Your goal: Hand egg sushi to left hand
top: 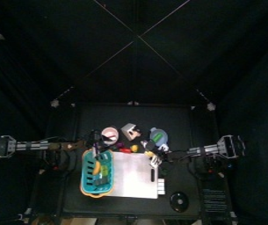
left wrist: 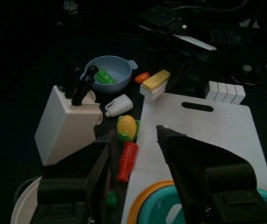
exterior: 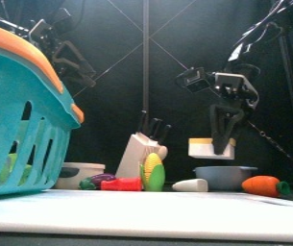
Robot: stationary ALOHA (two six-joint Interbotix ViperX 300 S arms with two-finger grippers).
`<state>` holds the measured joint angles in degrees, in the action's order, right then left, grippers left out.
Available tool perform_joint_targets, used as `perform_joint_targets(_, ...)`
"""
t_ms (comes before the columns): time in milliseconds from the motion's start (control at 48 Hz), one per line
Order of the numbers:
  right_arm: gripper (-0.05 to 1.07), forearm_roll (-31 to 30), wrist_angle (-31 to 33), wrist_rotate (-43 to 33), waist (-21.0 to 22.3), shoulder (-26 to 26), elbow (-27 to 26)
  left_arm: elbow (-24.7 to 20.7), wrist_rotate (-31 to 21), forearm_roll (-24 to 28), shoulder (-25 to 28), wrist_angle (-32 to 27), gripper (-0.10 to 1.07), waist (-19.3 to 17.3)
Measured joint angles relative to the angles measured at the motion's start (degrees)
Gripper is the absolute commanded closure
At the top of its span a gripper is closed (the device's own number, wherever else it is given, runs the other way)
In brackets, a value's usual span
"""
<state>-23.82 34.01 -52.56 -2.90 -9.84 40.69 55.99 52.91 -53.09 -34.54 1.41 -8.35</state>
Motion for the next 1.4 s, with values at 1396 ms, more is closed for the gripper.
perform_joint_targets(1396,0.45,-1.6,-21.3,-0.3,-0.4,-8.5,2.5,-13.3,7.3,43.3,32.4,30.0,-0.05,11.2)
